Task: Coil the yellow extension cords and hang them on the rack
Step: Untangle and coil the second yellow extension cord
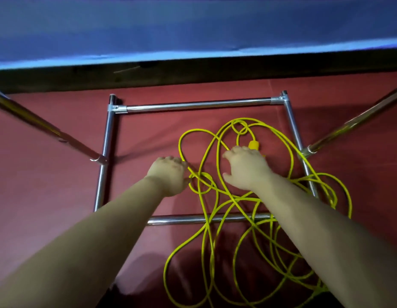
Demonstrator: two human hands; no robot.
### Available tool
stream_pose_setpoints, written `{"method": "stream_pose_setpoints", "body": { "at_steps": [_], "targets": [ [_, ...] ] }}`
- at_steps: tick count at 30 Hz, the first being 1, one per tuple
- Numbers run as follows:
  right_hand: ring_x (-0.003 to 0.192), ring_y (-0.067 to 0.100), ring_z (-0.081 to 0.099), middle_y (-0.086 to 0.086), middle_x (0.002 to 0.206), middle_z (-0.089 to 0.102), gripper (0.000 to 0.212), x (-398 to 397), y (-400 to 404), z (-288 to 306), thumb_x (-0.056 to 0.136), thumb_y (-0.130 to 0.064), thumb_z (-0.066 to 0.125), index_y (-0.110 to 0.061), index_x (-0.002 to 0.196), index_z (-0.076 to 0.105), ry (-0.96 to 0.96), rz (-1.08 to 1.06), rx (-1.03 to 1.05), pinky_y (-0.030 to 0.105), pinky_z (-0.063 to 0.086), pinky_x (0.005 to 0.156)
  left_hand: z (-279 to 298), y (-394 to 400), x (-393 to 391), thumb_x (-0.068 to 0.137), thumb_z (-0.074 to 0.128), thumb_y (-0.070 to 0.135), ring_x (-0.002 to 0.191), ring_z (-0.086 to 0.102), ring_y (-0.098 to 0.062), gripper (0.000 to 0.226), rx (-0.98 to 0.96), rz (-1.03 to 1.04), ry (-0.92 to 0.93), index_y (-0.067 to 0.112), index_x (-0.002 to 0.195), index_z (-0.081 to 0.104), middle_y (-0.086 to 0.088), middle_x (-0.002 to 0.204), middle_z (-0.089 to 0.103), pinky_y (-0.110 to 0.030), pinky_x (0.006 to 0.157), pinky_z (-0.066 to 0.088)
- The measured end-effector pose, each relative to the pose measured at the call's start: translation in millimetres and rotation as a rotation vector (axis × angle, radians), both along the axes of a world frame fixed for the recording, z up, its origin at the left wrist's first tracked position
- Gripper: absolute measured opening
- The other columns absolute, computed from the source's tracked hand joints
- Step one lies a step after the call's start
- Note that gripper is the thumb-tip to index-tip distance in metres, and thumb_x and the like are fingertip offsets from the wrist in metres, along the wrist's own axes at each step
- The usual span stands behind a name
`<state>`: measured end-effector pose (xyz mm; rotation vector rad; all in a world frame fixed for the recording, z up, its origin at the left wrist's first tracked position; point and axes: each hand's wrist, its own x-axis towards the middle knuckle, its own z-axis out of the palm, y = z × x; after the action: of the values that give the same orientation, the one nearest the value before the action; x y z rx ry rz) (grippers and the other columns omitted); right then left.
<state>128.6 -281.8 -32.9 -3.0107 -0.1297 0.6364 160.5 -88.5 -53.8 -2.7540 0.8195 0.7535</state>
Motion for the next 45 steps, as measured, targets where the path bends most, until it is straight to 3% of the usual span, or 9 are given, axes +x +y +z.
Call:
{"method": "stream_pose_setpoints", "body": {
  "at_steps": [6,10,13,18,25,32,36,39,45],
  "targets": [
    [0.125,0.026,0.041,0.007,0.129,0.048,0.050,10.2,38.7,-65.1,0.086,-0.041,0.055,-0.017,0.129,0.046,0.071,0.112,0.065,0.038,0.034,0.100,-58.4,13.2,-3.3,0.094,0.037,0.052,0.124,0.047,-0.028,0.053,0.005,0.068,0.079,0.019,0.135,0.044,-0.008,0.134,0.052,-0.035,0.100,0.035],
    [0.129,0.027,0.036,0.006,0.137,0.040,0.054,15.7,58.5,-101.2,0.090,-0.039,0.053,-0.027,0.140,0.038,0.137,0.162,0.123,0.038,0.030,0.104,-89.9,16.0,-5.2,0.092,0.043,0.052,0.126,0.044,-0.027,0.058,-0.020,0.125,0.147,0.021,0.142,0.037,-0.006,0.138,0.048,-0.035,0.101,0.035],
    [0.130,0.028,0.035,0.006,0.139,0.036,0.051,20.6,63.3,-119.2,0.093,-0.036,0.050,-0.033,0.142,0.034,0.198,0.159,0.115,0.039,0.031,0.103,-105.8,17.8,-3.2,0.096,0.044,0.042,0.125,0.043,-0.029,0.050,-0.009,0.136,0.143,0.015,0.137,0.037,-0.009,0.137,0.045,-0.036,0.099,0.036],
    [0.123,0.030,0.039,0.008,0.128,0.041,0.039,26.8,65.1,-126.9,0.091,-0.030,0.052,-0.026,0.129,0.044,0.166,0.147,0.099,0.039,0.034,0.099,-108.2,20.6,-0.8,0.100,0.036,0.024,0.120,0.046,-0.034,0.033,-0.058,0.163,0.191,0.007,0.128,0.040,-0.014,0.130,0.043,-0.043,0.095,0.040],
    [0.124,0.027,0.031,0.005,0.126,0.042,0.022,35.9,62.4,-101.4,0.094,-0.025,0.044,-0.024,0.112,0.056,-0.033,0.167,0.058,0.040,0.020,0.108,-65.9,18.1,7.5,0.100,0.035,0.017,0.109,0.053,-0.035,0.028,-0.095,0.067,0.086,0.004,0.125,0.040,-0.015,0.127,0.038,-0.044,0.086,0.042],
    [0.122,0.028,0.040,0.007,0.121,0.054,0.028,26.1,57.9,8.7,0.089,-0.026,0.054,-0.014,0.115,0.053,-0.253,0.160,0.129,0.038,0.027,0.103,50.0,24.0,10.4,0.098,0.039,0.015,0.099,0.054,-0.037,0.023,-0.218,0.066,-0.129,0.005,0.118,0.045,-0.016,0.121,0.039,-0.048,0.081,0.043],
    [0.101,0.032,0.058,0.010,0.104,0.065,0.020,3.9,51.6,99.0,0.092,-0.028,0.053,-0.017,0.108,0.049,-0.290,0.014,0.294,0.037,0.042,0.079,130.4,24.7,-4.1,0.096,0.042,0.013,0.102,0.049,-0.037,0.023,-0.376,0.057,-0.284,0.005,0.117,0.047,-0.016,0.118,0.042,-0.049,0.080,0.042],
    [0.093,0.027,0.061,0.002,0.096,0.066,0.014,-18.3,49.3,158.4,0.089,-0.028,0.059,-0.021,0.099,0.053,-0.356,-0.056,0.426,0.035,0.045,0.075,186.2,26.1,-23.6,0.094,0.048,0.015,0.105,0.048,-0.033,0.024,-0.463,0.073,-0.367,0.009,0.117,0.049,-0.013,0.115,0.047,-0.045,0.083,0.042],
    [0.075,0.011,0.060,-0.008,0.077,0.063,0.013,-71.8,52.2,266.5,0.080,-0.023,0.071,-0.028,0.083,0.060,-0.476,-0.130,0.706,0.028,0.046,0.072,275.2,37.0,-74.4,0.089,0.060,0.017,0.087,0.054,-0.027,0.018,-0.831,0.177,-0.509,0.016,0.107,0.056,-0.003,0.100,0.049,-0.035,0.071,0.040]
  ]
}}
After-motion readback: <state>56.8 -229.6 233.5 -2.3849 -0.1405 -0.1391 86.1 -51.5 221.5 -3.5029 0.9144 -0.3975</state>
